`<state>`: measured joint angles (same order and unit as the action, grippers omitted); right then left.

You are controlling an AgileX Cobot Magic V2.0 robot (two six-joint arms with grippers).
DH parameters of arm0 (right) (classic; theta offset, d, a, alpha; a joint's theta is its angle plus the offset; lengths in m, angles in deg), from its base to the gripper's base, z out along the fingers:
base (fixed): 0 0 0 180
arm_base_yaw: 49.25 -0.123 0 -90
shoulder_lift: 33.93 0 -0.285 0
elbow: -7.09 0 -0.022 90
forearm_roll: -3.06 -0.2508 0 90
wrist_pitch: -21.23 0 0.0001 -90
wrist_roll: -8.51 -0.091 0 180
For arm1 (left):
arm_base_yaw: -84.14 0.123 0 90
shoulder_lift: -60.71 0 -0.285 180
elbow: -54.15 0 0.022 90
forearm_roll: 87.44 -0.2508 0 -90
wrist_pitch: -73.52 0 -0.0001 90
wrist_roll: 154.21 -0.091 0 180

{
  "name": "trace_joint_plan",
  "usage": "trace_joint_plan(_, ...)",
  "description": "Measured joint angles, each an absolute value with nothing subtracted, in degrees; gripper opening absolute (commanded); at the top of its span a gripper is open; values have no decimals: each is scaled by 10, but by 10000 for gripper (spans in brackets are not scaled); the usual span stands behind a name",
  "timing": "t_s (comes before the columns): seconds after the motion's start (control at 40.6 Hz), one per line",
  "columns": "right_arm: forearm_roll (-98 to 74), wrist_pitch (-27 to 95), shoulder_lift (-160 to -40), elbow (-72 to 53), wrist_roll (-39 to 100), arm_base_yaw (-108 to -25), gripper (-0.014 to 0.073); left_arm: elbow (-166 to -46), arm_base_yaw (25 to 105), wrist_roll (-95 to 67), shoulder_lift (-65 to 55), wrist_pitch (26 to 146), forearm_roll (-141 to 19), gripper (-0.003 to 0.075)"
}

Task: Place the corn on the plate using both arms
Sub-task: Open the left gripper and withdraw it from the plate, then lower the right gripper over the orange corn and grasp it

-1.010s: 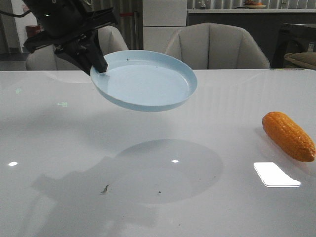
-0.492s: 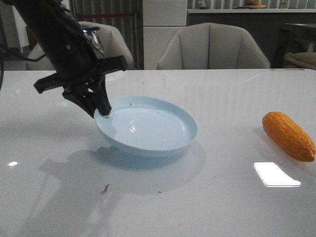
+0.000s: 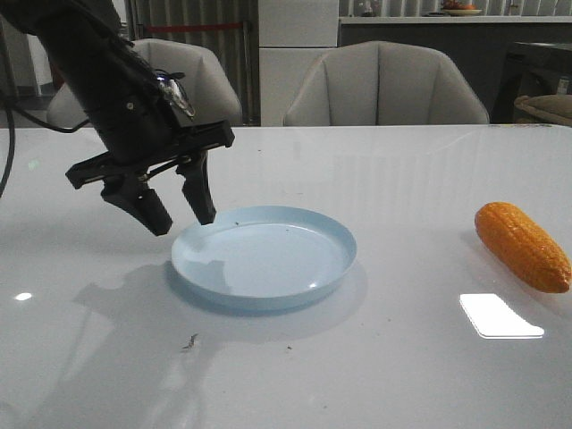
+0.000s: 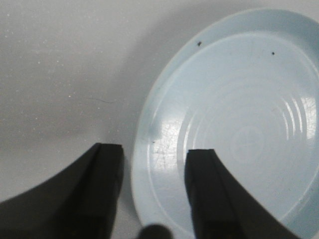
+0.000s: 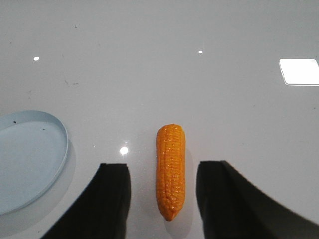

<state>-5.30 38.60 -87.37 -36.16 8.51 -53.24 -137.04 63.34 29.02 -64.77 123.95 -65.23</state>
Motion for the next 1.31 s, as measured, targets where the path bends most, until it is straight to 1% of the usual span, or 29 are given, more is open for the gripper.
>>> trace_joint_plan(0.123,-53,386,-874,-362,85,-532,425,-1375,633,290,-648,1244,-652,477)
trace_joint_plan(0.295,-53,386,-874,-362,85,-532,425,-1422,649,290,-642,1285,-660,477)
trace_joint_plan(0.419,-53,392,-876,-344,85,-532,425,-1464,677,290,-609,1298,-701,477)
trace_joint_plan(0.517,-53,402,-888,-297,88,-532,425,-1484,696,290,-561,1299,-751,477)
trace_joint_plan(0.64,-53,471,-954,-198,91,-532,426,-1495,717,290,-475,1303,-827,477)
trace_joint_plan(0.788,-42,533,-1071,-125,92,-532,427,-1495,719,290,-389,1305,-897,477)
trace_joint_plan(0.936,-32,545,-1189,-72,92,-532,429,-1445,719,290,-313,1270,-955,477)
trace_joint_plan(1.083,-31,545,-1292,-24,92,-532,436,-1338,719,290,-236,1222,-967,477)
trace_joint_plan(1.207,-30,545,-1361,12,92,-532,521,-1246,719,290,-170,1216,-966,477)
trace_joint_plan(1.305,-26,552,-1407,33,93,-532,562,-1177,719,290,-119,1209,-966,477)
